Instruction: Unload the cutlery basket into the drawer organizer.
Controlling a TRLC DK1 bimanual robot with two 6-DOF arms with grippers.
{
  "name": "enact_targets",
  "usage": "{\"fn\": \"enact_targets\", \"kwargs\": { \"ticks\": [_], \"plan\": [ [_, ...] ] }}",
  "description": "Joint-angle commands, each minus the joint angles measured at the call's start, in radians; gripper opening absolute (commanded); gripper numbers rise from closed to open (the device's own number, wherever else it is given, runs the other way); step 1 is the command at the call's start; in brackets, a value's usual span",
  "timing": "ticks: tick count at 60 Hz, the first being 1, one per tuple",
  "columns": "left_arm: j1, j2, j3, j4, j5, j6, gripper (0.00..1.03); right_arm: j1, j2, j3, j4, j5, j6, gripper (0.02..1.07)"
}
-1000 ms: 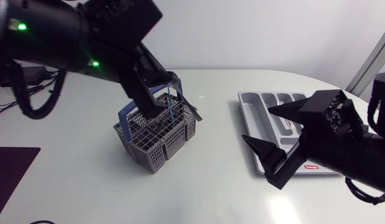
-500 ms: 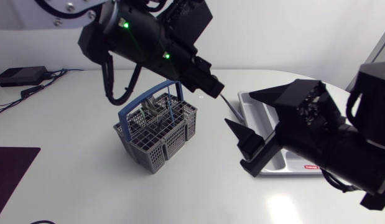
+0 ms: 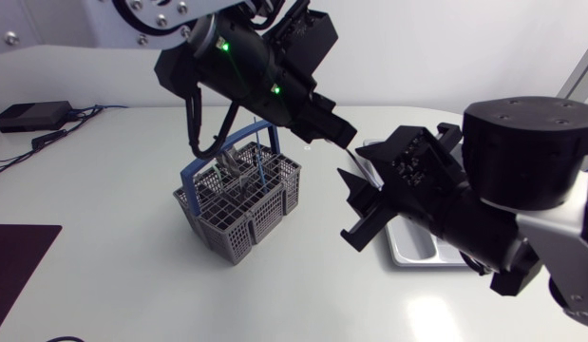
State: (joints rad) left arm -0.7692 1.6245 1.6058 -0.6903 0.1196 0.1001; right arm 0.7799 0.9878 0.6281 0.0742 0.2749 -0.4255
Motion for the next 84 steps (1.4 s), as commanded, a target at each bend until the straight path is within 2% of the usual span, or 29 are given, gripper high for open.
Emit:
{"fn": "enact_targets", "kwargs": {
  "ticks": [1, 7, 9, 22, 30, 46, 54, 71, 74, 77, 79, 80, 81, 82, 84],
  "plan": [
    [-0.007, 0.015, 0.029, -0.003, 0.008, -0.028, 0.05, -0.014, 0.032, 0.018, 0.026, 0.01, -0.029, 0.38],
    [-0.01, 0.014, 0.022, -0.003, 0.008, -0.027, 0.05, -0.016, 0.037, 0.01, 0.047, 0.01, -0.036, 0.38],
    [-0.012, 0.014, 0.019, -0.003, 0.008, -0.027, 0.05, -0.018, 0.038, 0.01, 0.052, 0.01, -0.039, 0.34],
    [-0.012, 0.011, 0.0, -0.003, 0.008, -0.027, 0.05, -0.022, 0.054, 0.019, 0.064, 0.012, -0.045, 0.29],
    [-0.01, 0.009, -0.014, -0.003, 0.006, -0.027, 0.05, -0.025, 0.061, 0.025, 0.068, 0.014, -0.05, 0.2],
    [-0.012, 0.009, -0.026, -0.003, 0.006, -0.027, 0.05, -0.027, 0.069, 0.036, 0.035, 0.01, -0.07, 0.14],
    [-0.016, 0.011, -0.026, -0.003, 0.006, -0.023, 0.05, -0.027, 0.068, 0.042, 0.003, -0.005, -0.07, 0.08],
    [-0.021, 0.006, -0.029, -0.003, 0.003, -0.019, 0.07, -0.025, 0.074, 0.044, -0.027, -0.025, -0.07, 0.08],
    [-0.019, 0.0, -0.023, -0.003, 0.002, -0.017, 0.13, -0.025, 0.071, 0.042, -0.037, -0.036, -0.07, 0.08],
    [-0.012, -0.009, -0.015, -0.003, 0.002, -0.019, 0.25, -0.025, 0.066, 0.039, -0.045, -0.045, -0.07, 0.08],
    [-0.005, -0.023, -0.01, 0.0, 0.003, -0.019, 0.39, -0.027, 0.06, 0.038, -0.053, -0.057, -0.07, 0.08],
    [-0.005, -0.023, -0.01, 0.0, 0.003, -0.019, 0.39, -0.027, 0.057, 0.036, -0.056, -0.062, -0.07, 0.08],
    [0.001, -0.035, -0.009, 0.006, 0.003, -0.019, 0.49, -0.028, 0.055, 0.035, -0.057, -0.063, -0.07, 0.08],
    [0.004, -0.038, -0.007, 0.009, 0.003, -0.019, 0.52, -0.031, 0.052, 0.032, -0.059, -0.065, -0.07, 0.08],
    [0.018, -0.054, -0.001, 0.014, 0.003, -0.02, 0.7, -0.037, 0.045, 0.027, -0.068, -0.077, -0.07, 0.08]
  ]
}}
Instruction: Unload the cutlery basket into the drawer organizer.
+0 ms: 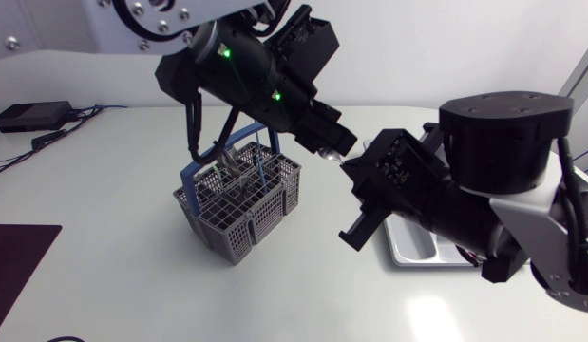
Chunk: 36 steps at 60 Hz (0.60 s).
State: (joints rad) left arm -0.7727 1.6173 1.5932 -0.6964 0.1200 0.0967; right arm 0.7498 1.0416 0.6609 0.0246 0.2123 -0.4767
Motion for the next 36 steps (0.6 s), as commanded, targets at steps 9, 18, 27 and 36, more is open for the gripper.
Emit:
{"fn": "enact_targets", "kwargs": {
  "ticks": [9, 18, 27, 36],
  "plan": [
    [0.084, -0.115, 0.036, 0.055, 0.003, -0.005, 0.99, -0.038, -0.052, -0.044, -0.058, -0.083, -0.045, 0.08],
    [0.145, -0.123, 0.06, -0.005, 0.004, 0.077, 0.99, -0.164, -0.112, -0.069, -0.144, -0.272, -0.099, 0.08],
    [0.188, -0.142, 0.008, -0.092, 0.004, 0.227, 0.99, -0.406, -0.123, -0.072, -0.262, -0.524, -0.254, 0.08],
    [0.266, -0.241, -0.147, -0.092, 0.055, 0.356, 0.99, -0.705, -0.037, -0.03, -0.428, -0.774, -0.531, 0.08]
  ]
}}
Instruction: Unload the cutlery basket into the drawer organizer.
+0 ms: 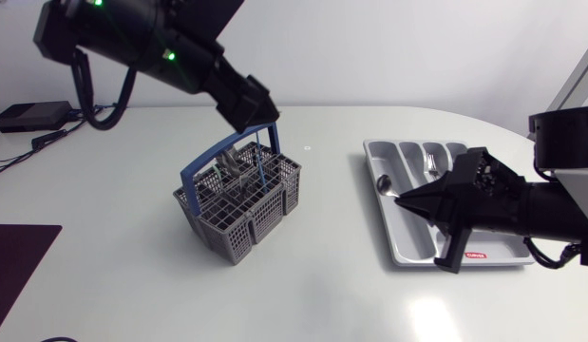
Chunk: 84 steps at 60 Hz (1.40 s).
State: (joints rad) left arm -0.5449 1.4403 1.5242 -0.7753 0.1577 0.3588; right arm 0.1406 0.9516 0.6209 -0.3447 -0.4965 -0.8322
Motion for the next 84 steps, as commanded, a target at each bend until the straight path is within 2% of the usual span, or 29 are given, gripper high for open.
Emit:
{"fn": "enact_targets", "kwargs": {
  "ticks": [1, 7, 12, 26, 43, 55, 61, 63, 75, 79, 84],
  "plan": [
    [0.039, -0.075, -0.095, -0.012, 0.023, 0.103, 0.99, -0.114, 0.064, 0.013, -0.073, -0.077, -0.202, 0.08],
    [0.08, -0.13, -0.203, 0.018, 0.046, 0.16, 0.99, -0.237, 0.15, 0.039, -0.146, -0.134, -0.383, 0.08],
    [0.083, -0.17, -0.288, 0.044, 0.048, 0.2, 0.99, -0.312, 0.216, 0.065, -0.209, -0.151, -0.521, 0.08],
    [0.076, -0.233, -0.452, 0.14, 0.051, 0.215, 0.99, -0.489, 0.408, 0.128, -0.284, -0.139, -0.821, 0.08],
    [0.057, -0.271, -0.584, 0.274, 0.051, 0.207, 0.99, -0.622, 0.59, 0.166, -0.249, -0.053, -1.042, 0.08],
    [0.045, -0.285, -0.641, 0.341, 0.051, 0.203, 0.99, -0.645, 0.648, 0.151, -0.163, 0.012, -1.102, 0.08],
    [0.031, -0.301, -0.688, 0.409, 0.023, 0.192, 0.99, -0.642, 0.654, 0.138, -0.131, 0.032, -1.111, 0.08],
    [0.025, -0.304, -0.697, 0.424, 0.013, 0.19, 0.99, -0.641, 0.653, 0.138, -0.125, 0.033, -1.108, 0.11],
    [0.02, -0.333, -0.771, 0.522, -0.017, 0.163, 0.99, -0.628, 0.584, 0.096, -0.085, 0.033, -1.062, 0.57],
    [0.022, -0.34, -0.789, 0.556, -0.021, 0.155, 0.99, -0.616, 0.549, 0.083, -0.085, 0.032, -1.022, 0.67],
    [0.025, -0.342, -0.799, 0.588, -0.023, 0.146, 0.99, -0.596, 0.493, 0.066, -0.089, 0.022, -0.973, 0.72]
  ]
}}
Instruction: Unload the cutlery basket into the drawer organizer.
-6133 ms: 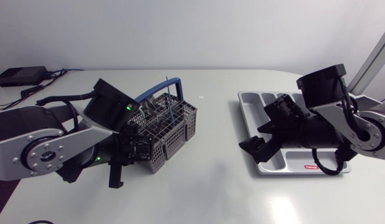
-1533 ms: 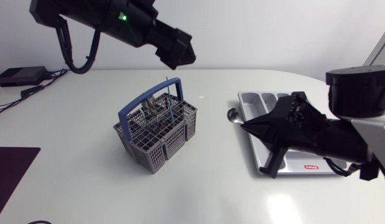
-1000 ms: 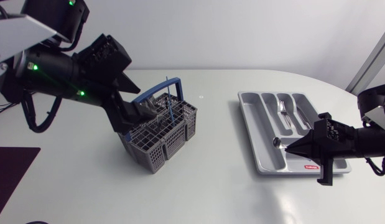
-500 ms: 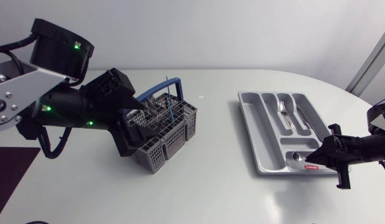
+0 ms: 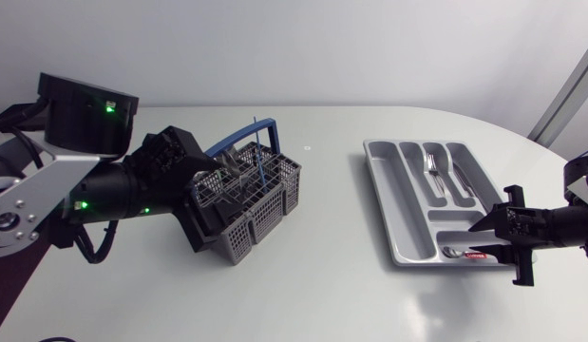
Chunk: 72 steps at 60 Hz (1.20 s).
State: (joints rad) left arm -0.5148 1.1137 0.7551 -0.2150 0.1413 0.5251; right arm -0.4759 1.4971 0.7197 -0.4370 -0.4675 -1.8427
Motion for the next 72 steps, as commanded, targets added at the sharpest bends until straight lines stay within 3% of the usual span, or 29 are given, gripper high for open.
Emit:
{"fn": "enact_targets", "kwargs": {
  "ticks": [1, 10, 20, 42, 49, 72],
  "plan": [
    [-0.008, -0.015, -0.03, 0.037, -0.005, -0.023, 0.99, 0.034, -0.084, -0.043, -0.003, -0.01, 0.063, 0.73],
    [-0.013, -0.018, -0.045, 0.091, -0.002, -0.042, 0.96, 0.106, -0.252, -0.117, -0.009, -0.037, 0.165, 0.75],
    [-0.014, -0.005, -0.065, 0.121, 0.035, -0.04, 0.82, 0.177, -0.397, -0.155, -0.049, -0.069, 0.264, 0.75],
    [-0.031, 0.031, -0.129, 0.241, 0.038, -0.034, 0.24, 0.318, -0.532, -0.193, -0.086, -0.076, 0.419, 0.75],
    [-0.031, 0.035, -0.138, 0.272, 0.032, -0.033, 0.11, 0.353, -0.549, -0.206, -0.085, -0.071, 0.445, 0.75],
    [-0.04, 0.055, -0.149, 0.321, -0.005, -0.042, 0.03, 0.405, -0.569, -0.21, -0.074, -0.065, 0.508, 0.75]
  ]
}}
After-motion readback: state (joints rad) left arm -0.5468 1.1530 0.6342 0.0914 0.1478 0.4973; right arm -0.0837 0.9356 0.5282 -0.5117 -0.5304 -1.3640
